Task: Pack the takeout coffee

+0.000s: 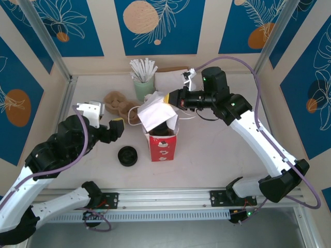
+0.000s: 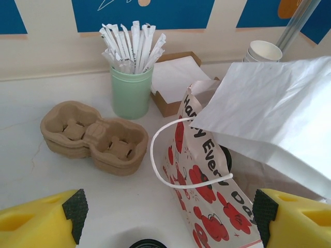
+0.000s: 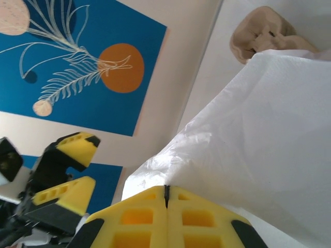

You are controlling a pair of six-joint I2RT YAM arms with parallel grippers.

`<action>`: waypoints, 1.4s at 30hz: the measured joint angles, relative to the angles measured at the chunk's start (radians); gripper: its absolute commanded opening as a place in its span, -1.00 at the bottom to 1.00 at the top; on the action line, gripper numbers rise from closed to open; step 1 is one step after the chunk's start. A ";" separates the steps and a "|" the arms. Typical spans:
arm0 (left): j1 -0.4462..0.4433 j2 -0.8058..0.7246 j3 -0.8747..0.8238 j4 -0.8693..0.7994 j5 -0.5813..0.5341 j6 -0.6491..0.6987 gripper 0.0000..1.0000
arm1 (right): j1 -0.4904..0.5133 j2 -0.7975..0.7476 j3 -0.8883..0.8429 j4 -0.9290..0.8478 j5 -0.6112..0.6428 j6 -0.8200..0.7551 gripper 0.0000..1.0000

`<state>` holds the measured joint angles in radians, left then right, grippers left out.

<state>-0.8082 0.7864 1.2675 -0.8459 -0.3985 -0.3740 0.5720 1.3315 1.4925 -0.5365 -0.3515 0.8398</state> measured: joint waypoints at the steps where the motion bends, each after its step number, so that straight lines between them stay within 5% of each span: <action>1: 0.000 0.000 -0.001 0.000 0.000 -0.002 0.69 | 0.006 0.000 -0.005 -0.007 0.018 -0.002 -1.00; 18: 0.000 -0.003 -0.006 0.000 0.000 -0.014 0.69 | 0.177 0.061 -0.021 -0.126 0.430 -0.140 -1.00; 39: 0.000 -0.034 -0.042 -0.006 -0.003 -0.025 0.69 | 0.253 0.238 0.031 -0.252 0.615 -0.217 -1.00; 42: 0.000 -0.034 -0.042 -0.006 -0.003 -0.030 0.69 | 0.254 0.238 0.054 -0.263 0.620 -0.225 -0.69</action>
<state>-0.8082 0.7528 1.2255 -0.8520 -0.4015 -0.4042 0.8257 1.5700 1.5463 -0.7998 0.2680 0.6151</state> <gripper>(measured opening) 0.845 0.069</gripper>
